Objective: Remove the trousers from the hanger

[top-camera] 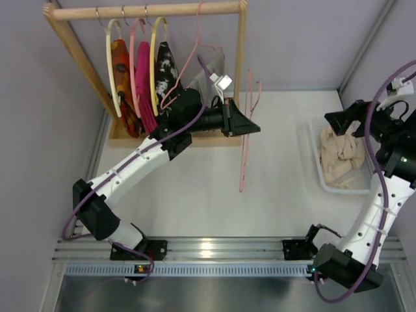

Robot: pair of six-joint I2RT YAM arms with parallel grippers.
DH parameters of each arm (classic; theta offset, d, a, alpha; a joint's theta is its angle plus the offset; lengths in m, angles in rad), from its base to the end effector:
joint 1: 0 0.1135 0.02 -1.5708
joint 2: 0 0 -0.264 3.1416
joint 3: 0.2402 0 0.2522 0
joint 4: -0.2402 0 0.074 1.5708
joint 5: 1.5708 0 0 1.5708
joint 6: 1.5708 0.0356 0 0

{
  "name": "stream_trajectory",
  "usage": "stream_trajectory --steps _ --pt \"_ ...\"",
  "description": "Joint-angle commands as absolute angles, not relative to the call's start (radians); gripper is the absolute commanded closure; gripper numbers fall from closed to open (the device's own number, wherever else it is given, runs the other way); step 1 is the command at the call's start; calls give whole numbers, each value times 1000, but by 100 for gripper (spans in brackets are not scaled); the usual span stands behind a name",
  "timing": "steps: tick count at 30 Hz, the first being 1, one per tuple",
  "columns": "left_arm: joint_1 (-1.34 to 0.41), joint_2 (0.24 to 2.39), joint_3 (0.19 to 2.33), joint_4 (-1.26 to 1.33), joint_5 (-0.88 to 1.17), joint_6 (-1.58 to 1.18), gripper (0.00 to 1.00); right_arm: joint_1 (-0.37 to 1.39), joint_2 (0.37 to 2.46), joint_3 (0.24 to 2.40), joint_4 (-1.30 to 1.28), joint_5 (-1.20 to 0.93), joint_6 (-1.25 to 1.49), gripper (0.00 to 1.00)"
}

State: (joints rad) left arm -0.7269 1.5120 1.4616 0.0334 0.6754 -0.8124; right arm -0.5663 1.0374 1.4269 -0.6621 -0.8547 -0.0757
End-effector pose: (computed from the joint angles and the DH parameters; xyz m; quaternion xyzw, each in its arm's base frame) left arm 0.2497 -0.2518 0.4229 0.2033 0.6821 -0.6300 0.3106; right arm 0.1692 -0.0757 0.4631 -0.0670 0.7641 0.1397 0.6262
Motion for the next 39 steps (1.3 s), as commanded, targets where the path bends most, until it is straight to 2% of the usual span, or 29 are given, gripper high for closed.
stream_trajectory --steps 1,3,4,5,7,8,9,12,15,24,28,30,31,32,36,37,39 --pt "-730 1485 1528 104 594 -848 100 -536 976 1376 -746 -1156 239 1" --pt "-729 1499 1551 120 575 -897 100 -442 871 1222 -420 -1151 453 1" --pt "-730 1512 1561 120 552 -908 100 -395 835 1177 -302 -1125 609 3" --pt "-733 1520 1575 120 543 -919 100 -338 806 1146 -234 -1091 644 9" --pt "-741 1532 1606 120 523 -923 100 -162 772 1124 -189 -955 660 17" --pt "-745 1543 1615 120 514 -931 100 -97 770 1124 -190 -912 661 25" --pt "-747 1546 1623 120 511 -934 100 16 784 1124 -192 -838 661 27" --pt "-755 1554 1637 120 502 -934 100 202 808 1117 -149 -735 690 29" --pt "-756 1552 1635 120 497 -936 100 331 827 1091 -101 -674 710 33" --pt "-755 1557 1667 120 500 -951 100 425 899 1080 -74 -650 727 43" --pt "-755 1549 1664 121 500 -953 100 437 914 1095 -63 -647 732 58" --pt "-753 1542 1664 121 502 -948 100 440 923 1106 -41 -661 726 75" --pt "-750 1536 1661 120 503 -945 100 439 926 1115 -35 -663 723 91" --pt "-750 1532 1660 120 503 -945 100 439 933 1133 -32 -663 723 99" --pt "-726 1511 1635 118 509 -940 75 439 948 1173 -9 -689 767 100" --pt "-712 1503 1623 118 511 -936 58 439 951 1178 21 -696 782 100" --pt "-701 1485 1612 117 511 -931 51 437 962 1184 38 -713 825 100"
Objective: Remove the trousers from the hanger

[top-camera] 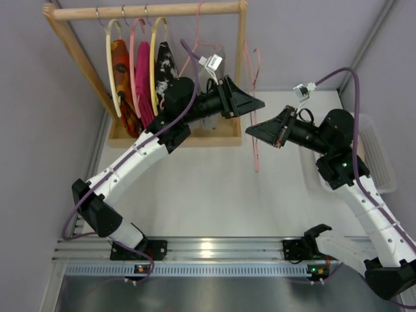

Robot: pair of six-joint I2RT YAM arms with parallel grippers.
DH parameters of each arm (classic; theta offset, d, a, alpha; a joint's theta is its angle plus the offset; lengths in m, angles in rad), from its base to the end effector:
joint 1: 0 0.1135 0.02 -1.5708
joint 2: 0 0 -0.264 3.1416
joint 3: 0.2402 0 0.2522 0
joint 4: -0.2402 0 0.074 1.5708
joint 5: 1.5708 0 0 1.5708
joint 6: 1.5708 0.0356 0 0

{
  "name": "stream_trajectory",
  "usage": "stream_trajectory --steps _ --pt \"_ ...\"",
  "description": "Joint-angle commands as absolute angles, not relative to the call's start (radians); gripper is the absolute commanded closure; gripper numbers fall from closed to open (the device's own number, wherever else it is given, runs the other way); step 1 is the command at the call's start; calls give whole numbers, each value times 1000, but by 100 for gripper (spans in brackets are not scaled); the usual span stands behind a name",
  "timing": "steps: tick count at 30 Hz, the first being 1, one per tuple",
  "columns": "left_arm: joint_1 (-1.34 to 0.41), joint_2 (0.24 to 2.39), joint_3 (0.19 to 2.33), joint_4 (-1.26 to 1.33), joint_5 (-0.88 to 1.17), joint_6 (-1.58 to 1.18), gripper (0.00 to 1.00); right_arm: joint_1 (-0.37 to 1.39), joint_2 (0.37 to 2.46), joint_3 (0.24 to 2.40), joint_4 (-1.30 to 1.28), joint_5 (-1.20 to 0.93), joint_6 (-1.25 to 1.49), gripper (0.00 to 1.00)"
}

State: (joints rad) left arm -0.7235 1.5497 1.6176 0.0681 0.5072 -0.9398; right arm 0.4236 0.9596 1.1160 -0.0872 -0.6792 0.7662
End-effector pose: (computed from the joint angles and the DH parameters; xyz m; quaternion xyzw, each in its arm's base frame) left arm 0.2575 -0.2506 0.4682 0.1193 0.6531 -0.6502 0.3695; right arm 0.1755 0.1037 0.4342 -0.1303 0.6754 0.5746 0.4436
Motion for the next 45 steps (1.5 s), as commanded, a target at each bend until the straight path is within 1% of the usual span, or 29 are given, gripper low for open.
stream_trajectory --steps 1,3,4,7,8,9,10,14,17,18,21,28,35,39,45 --pt "-692 1479 1606 115 512 -930 42 436 965 1186 54 -722 833 100" --pt "-681 1456 1591 117 521 -925 35 437 977 1192 66 -730 871 100" --pt "-672 1448 1586 117 528 -920 29 436 982 1196 83 -735 880 100" --pt "-658 1399 1559 115 558 -882 19 437 1000 1200 104 -753 916 100" --pt "-657 1384 1546 115 564 -865 10 437 1006 1203 106 -764 925 100" --pt "-652 1368 1523 115 575 -850 4 436 1006 1200 106 -765 942 100" --pt "-643 1330 1505 117 587 -830 1 436 1005 1198 106 -767 948 100" --pt "-560 1240 1404 115 598 -854 2 442 973 1177 49 -778 925 100" --pt "-506 1186 1379 115 623 -850 1 452 916 1160 3 -762 859 100" --pt "-502 1177 1378 117 636 -844 1 454 901 1157 -65 -756 839 100" --pt "-495 1154 1381 117 667 -815 1 448 847 1158 -133 -746 773 100" --pt "-462 1152 1433 117 696 -765 1 420 799 1125 -155 -753 773 100" --pt "-390 1146 1502 117 692 -733 1 425 871 1103 -9 -785 880 100" --pt "-332 1129 1500 115 681 -749 1 455 923 1134 -15 -784 881 100" --pt "-264 1100 1499 117 657 -775 1 472 1021 1229 -8 -723 867 100"
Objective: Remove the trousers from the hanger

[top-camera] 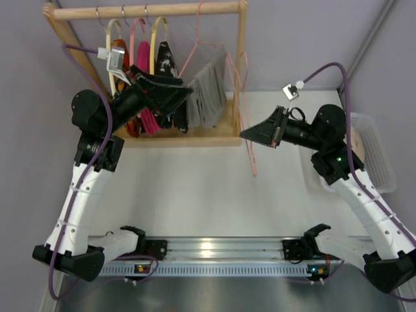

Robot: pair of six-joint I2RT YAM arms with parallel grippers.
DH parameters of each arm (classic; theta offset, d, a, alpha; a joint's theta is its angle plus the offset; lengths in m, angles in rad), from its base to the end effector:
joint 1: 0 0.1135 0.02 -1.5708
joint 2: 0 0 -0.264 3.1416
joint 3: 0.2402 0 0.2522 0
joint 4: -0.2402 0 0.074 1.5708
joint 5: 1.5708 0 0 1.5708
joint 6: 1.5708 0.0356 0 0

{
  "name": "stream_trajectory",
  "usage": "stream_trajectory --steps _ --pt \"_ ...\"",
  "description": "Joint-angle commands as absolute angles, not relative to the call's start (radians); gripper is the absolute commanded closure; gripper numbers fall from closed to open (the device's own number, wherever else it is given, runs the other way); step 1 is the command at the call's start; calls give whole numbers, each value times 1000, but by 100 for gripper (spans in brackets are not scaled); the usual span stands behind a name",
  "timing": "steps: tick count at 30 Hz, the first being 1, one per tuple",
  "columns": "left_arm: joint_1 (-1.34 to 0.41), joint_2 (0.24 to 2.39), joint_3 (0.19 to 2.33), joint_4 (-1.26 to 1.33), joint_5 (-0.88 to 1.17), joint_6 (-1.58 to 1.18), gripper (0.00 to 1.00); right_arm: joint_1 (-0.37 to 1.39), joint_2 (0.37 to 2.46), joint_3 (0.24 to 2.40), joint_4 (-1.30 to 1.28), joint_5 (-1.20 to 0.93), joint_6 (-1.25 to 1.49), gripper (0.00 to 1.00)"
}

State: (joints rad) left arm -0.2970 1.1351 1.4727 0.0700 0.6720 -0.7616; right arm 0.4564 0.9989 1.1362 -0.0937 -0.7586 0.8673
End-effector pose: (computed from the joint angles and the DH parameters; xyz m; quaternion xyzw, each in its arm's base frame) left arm 0.1975 -0.0836 0.5310 0.1487 0.5681 -0.5547 0.5895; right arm 0.1789 0.1151 0.4328 -0.1308 0.6834 0.6144 0.3720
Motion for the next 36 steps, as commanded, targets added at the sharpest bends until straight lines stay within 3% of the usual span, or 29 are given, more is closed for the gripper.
stream_trajectory --steps 1,18,36 --pt "-256 1095 1497 117 654 -775 1 471 1058 1267 -23 -689 859 100" --pt "-178 1006 1439 107 620 -801 1 454 1451 1675 -41 -569 897 100" --pt "-176 985 1399 107 598 -795 1 403 1628 1806 -92 -522 1017 100"
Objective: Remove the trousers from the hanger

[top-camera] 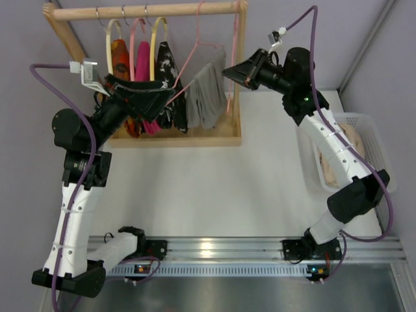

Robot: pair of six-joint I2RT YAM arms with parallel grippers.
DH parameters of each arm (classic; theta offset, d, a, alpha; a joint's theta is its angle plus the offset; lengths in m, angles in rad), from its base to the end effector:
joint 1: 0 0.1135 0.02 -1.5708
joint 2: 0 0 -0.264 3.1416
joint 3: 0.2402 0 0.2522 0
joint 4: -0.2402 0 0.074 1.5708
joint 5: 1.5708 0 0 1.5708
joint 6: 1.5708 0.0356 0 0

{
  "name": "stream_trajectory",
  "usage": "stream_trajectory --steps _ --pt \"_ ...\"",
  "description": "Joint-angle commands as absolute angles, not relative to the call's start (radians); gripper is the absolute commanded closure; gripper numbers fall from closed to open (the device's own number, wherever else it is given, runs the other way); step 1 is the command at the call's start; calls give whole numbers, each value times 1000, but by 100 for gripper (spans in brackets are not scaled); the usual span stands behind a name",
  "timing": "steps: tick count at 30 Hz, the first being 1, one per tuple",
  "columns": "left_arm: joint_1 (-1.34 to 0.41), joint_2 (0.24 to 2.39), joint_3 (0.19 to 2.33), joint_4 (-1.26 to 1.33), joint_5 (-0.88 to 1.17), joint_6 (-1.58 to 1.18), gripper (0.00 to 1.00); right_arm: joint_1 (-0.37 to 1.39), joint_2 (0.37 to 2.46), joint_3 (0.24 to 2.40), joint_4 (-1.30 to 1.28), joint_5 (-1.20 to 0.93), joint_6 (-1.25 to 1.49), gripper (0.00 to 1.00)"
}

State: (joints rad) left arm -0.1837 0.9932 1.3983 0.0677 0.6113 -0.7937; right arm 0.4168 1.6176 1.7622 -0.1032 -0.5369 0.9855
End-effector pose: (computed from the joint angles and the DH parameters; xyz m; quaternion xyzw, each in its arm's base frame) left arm 0.1626 -0.0510 0.5333 0.0954 0.5518 -0.5206 0.6446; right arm 0.3315 0.1667 0.4762 0.0036 0.6944 0.5891 0.4132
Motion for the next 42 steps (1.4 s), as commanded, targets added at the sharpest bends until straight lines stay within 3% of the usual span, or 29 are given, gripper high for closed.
stream_trajectory --steps 1,8,10,12,14,18,21,26,34,42 --pt "-176 988 1399 107 597 -795 1 402 1629 1802 -92 -525 1022 100" --pt "-176 986 1391 81 594 -764 1 393 1626 1717 -72 -546 1017 100" --pt "-176 986 1391 69 588 -743 1 393 1605 1674 -63 -546 1011 91" --pt "-176 992 1397 43 591 -726 1 393 1585 1645 -63 -546 1000 75" --pt "-176 996 1397 23 601 -710 1 393 1568 1623 -58 -551 980 68" --pt "-176 1015 1411 -61 635 -672 1 391 1496 1591 -67 -549 942 33" --pt "-176 1046 1471 -203 658 -585 1 391 1433 1572 -121 -535 878 18" --pt "-176 1107 1601 -457 695 -398 1 364 1321 1505 -189 -476 773 1" --pt "-176 1132 1768 -878 671 -51 1 215 1114 1379 -369 -498 481 0" --pt "-178 1030 1680 -1133 516 73 1 160 879 1214 -586 -538 148 0"
